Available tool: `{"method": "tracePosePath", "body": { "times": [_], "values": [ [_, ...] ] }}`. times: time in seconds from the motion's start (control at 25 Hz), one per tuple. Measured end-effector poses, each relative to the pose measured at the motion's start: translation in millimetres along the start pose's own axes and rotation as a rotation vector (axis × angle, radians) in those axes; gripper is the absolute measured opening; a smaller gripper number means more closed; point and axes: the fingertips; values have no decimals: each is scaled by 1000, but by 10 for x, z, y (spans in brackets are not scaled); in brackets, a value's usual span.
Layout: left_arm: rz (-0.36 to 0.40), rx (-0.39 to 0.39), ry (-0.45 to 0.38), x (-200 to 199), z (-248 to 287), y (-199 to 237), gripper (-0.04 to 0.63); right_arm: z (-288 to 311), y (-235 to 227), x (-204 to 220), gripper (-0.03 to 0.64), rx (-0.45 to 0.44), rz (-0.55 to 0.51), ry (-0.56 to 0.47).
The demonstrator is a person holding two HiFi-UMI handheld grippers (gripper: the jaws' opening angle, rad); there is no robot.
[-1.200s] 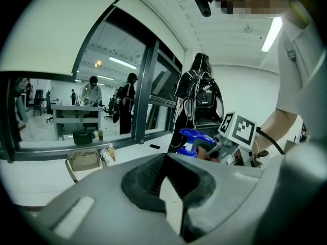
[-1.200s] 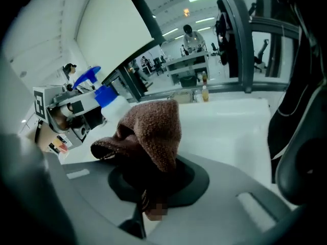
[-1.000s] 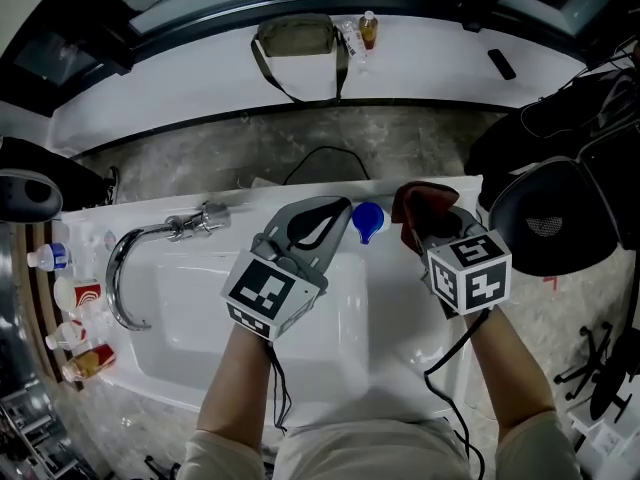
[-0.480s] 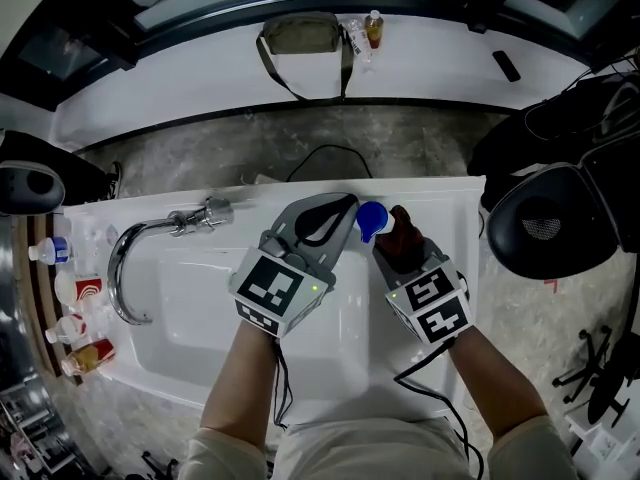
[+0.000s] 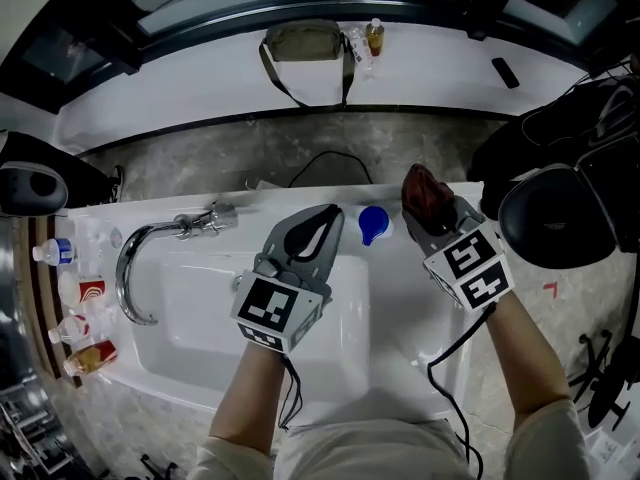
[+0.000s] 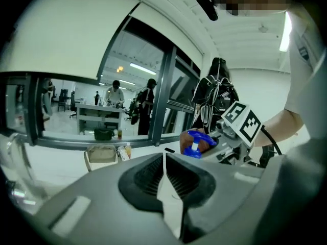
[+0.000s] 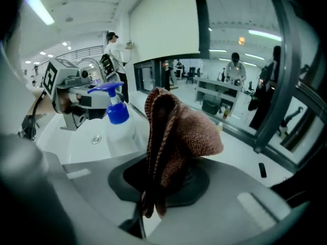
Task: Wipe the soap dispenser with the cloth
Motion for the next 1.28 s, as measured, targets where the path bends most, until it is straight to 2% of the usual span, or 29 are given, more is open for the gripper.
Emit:
{"method": "tracePosePath", "body": {
  "times": [0.12, 0.28, 0.6, 0.76, 0.84, 1.0, 1.12, 1.28],
  "values": [
    [-51, -51, 37, 171, -99, -151, 16, 140, 121, -58, 78, -41, -115, 29],
    [-133, -30, 130, 425, -53, -351, 28, 216, 300, 73, 78, -110, -130, 68],
    [-109, -1, 131, 421, -16, -306, 28, 192, 661, 522, 78, -191, -150, 148],
    [-126, 1, 127, 441, -11, -292, 28, 122, 860, 714, 78, -274, -126, 200],
    [-121, 2, 121, 444, -8, -285, 28, 94, 782, 653, 78, -262, -95, 187],
    [-109, 28, 147, 461, -18, -327, 28, 182, 393, 344, 78, -163, -61, 130],
    [-107, 27, 143, 449, -7, -328, 28, 328, 389, 294, 78, -172, -105, 166],
    [-92, 26, 160, 483, -26, -331, 28, 395, 533, 507, 78, -182, -165, 232]
  ]
}}
Point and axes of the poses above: the fingertips, and each gripper's own axes: z forward along the fingers, y to its left, x out of its underside, and after that the axes turned 13 degrees about z, right-handed
